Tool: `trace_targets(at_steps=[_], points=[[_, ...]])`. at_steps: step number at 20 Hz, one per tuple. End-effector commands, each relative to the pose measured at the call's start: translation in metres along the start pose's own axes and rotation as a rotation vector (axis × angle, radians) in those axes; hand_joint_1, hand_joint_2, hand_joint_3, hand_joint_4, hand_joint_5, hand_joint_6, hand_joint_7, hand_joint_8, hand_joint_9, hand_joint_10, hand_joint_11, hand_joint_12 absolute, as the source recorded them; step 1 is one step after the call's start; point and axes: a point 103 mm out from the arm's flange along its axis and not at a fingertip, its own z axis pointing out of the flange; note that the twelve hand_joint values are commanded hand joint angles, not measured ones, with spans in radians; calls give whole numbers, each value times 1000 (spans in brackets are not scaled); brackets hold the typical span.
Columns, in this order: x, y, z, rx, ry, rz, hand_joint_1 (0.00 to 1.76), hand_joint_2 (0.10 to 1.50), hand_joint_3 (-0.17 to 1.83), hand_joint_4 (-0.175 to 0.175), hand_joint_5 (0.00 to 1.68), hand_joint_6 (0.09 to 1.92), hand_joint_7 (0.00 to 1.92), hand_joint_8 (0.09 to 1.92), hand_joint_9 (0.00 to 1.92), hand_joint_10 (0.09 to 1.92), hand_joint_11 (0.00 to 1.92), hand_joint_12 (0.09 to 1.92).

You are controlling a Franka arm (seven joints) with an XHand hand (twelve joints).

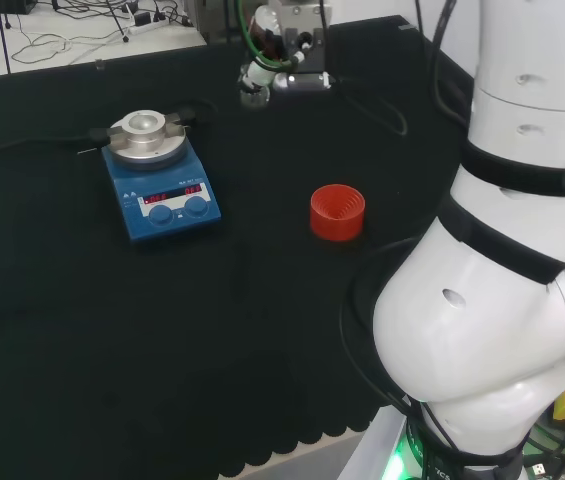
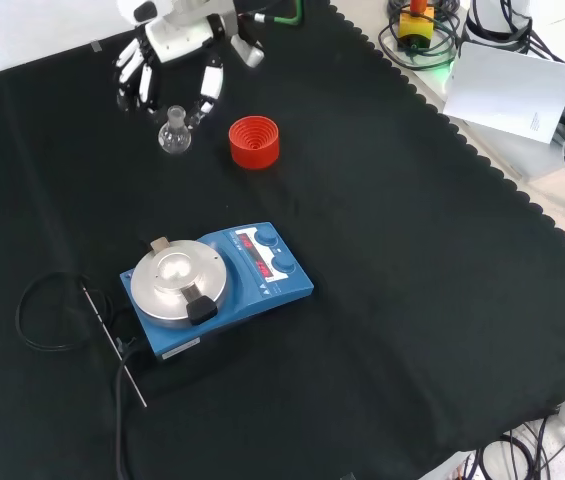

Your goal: Place the round-bottom flask on the heater.

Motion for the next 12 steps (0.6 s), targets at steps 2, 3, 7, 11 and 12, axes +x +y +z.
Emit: trace_targets(at_steps=[2,3,7,11,12], points=[[49,29,9,47,-11,-96,1093,664,753,175,1153,926,454,667,738,551,440,1301],[54,32,10,50,-16,-105,1093,664,754,175,1153,926,454,667,738,551,440,1301],[73,46,10,54,-35,-142,1095,662,756,175,1155,924,455,667,738,552,441,1301],[88,59,8,60,-36,-170,1098,655,763,175,1162,915,457,668,739,553,442,1301],[92,62,8,61,-36,-176,1098,654,764,175,1163,914,457,668,739,553,442,1301]])
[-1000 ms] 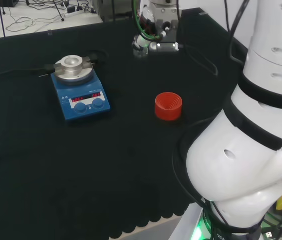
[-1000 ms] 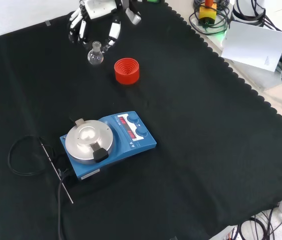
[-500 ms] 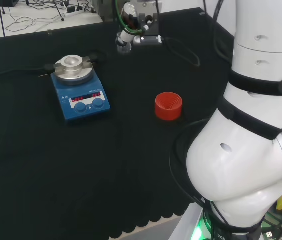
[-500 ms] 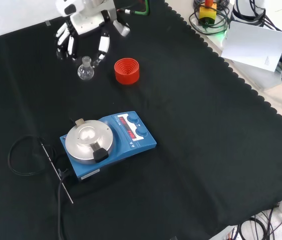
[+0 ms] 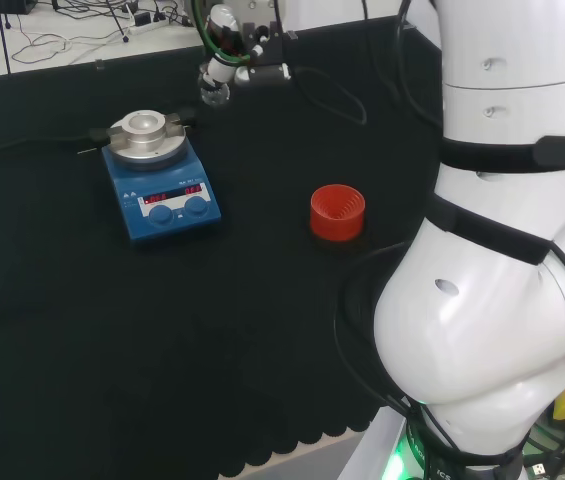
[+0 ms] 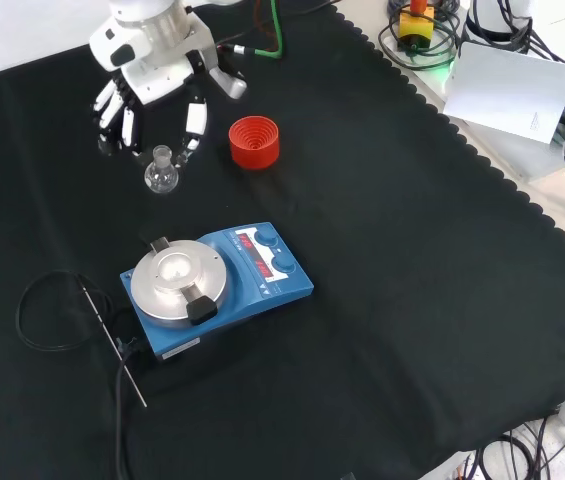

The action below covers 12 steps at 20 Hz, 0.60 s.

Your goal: Place the round-bottom flask on the heater.

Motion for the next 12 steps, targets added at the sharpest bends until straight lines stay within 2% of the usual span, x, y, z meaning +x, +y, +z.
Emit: trace_targets(at_steps=[1,12], points=[[38,22,1,30,-14,-76,1098,653,764,175,1163,913,457,668,739,553,442,1301],[72,49,10,54,-16,-137,1099,651,768,175,1165,912,459,669,739,554,444,1302]])
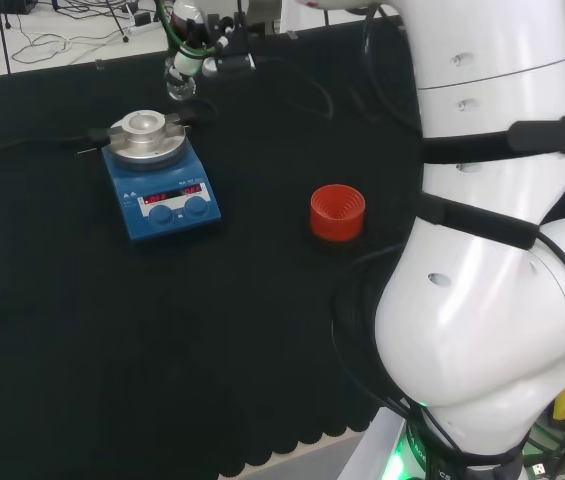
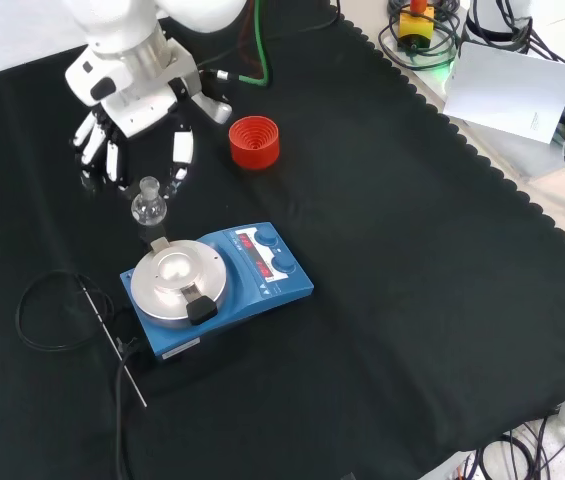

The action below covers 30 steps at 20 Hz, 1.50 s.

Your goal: Place the round-bottom flask on the heater.

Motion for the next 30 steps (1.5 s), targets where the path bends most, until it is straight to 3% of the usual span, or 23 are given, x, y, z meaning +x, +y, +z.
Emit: trace_targets(at_steps=[1,19,30], points=[[30,11,11,41,-3,-57,1099,651,768,175,1165,912,459,669,739,554,444,1302],[62,3,23,46,-27,-100,1099,648,774,175,1165,915,460,669,740,555,446,1301],[63,10,27,48,-31,-101,1099,646,777,175,1165,917,461,669,740,555,448,1301]])
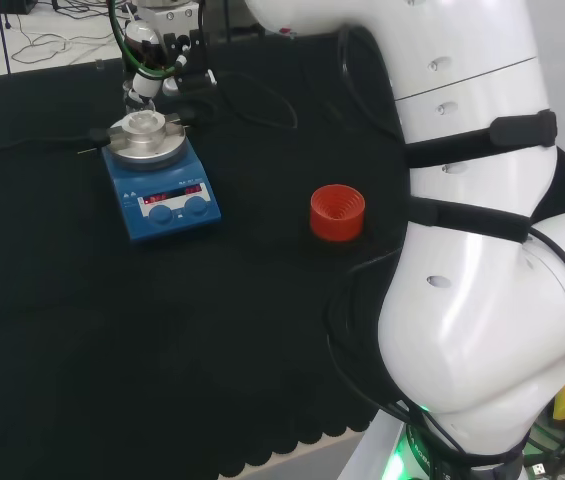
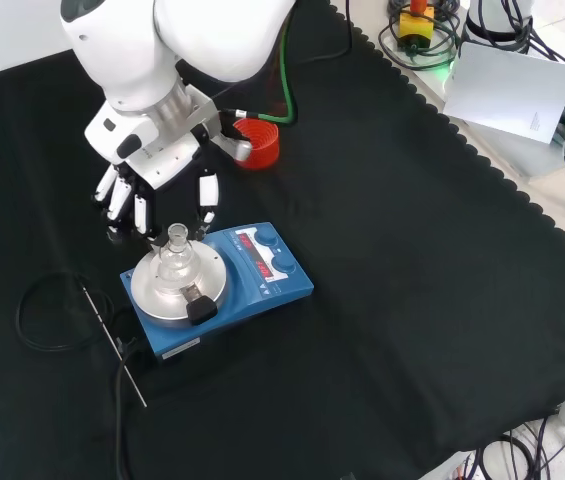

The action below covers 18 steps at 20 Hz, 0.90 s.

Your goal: Place the round-bottom flask on the heater.

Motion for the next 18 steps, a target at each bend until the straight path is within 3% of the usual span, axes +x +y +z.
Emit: trace_targets(at_steps=[1,18], points=[[-2,1,2,8,-3,4,1099,646,778,175,1165,917,461,669,740,555,448,1301],[-7,8,12,25,-2,8,1098,646,781,175,1163,921,465,670,745,557,450,1300]])
